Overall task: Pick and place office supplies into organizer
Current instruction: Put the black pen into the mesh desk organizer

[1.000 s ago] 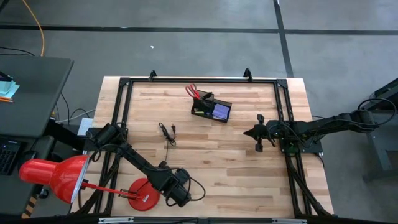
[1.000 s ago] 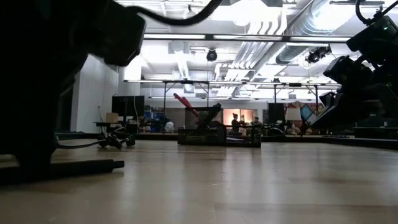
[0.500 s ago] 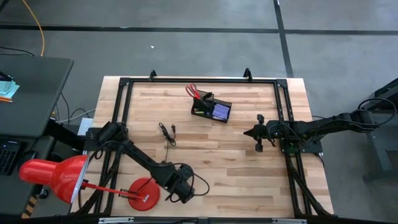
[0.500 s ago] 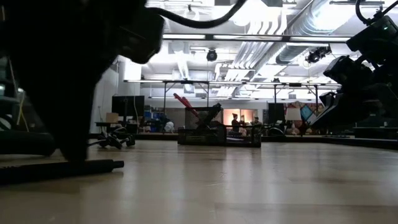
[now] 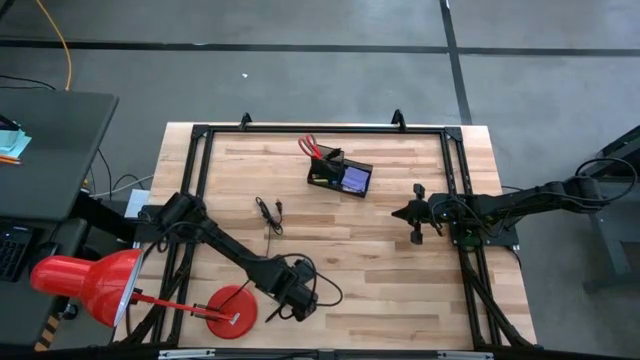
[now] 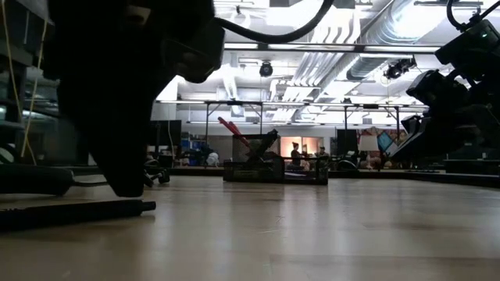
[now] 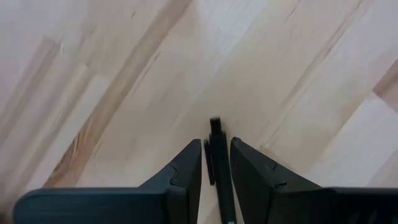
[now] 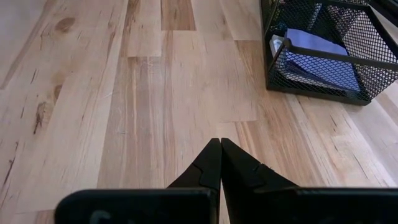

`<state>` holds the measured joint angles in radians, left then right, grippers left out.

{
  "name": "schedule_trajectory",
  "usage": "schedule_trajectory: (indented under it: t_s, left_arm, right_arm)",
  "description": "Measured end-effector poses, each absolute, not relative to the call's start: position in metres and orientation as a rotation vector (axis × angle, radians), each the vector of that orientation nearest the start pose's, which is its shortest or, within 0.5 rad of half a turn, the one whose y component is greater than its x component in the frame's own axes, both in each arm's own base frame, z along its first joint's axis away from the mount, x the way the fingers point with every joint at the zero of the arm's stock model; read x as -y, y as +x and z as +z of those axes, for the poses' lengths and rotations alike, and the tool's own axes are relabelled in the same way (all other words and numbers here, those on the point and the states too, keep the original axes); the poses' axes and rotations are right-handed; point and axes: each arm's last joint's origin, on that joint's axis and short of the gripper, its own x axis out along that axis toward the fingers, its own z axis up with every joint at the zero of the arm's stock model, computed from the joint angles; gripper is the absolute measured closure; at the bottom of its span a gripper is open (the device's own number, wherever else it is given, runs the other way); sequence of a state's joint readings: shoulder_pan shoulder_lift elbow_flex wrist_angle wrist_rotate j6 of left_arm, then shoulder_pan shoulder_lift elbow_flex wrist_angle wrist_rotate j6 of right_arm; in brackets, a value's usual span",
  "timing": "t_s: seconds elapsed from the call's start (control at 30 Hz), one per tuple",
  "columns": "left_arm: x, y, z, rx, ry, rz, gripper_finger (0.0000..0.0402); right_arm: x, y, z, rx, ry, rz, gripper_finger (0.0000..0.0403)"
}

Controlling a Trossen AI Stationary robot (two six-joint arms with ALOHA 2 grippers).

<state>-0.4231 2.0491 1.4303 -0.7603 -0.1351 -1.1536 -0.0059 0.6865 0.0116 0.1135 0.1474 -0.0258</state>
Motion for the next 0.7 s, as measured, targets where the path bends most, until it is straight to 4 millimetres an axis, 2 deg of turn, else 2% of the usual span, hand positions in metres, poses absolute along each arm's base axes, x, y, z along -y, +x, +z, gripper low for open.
schedule_trajectory:
  t_s: [0.4, 0.7]
  left_arm:
    - [0.154, 0.366, 0.151, -1.23, -0.586, 0.512, 0.033]
    - [0.151, 0.37, 0.138, -1.245, -0.552, 0.518, 0.033]
  right_arm:
    - [0.005, 0.126, 0.113, -0.562, -0.065, -0.142, 0.0402]
    - [0.005, 0.126, 0.113, -0.562, -0.065, -0.142, 0.0402]
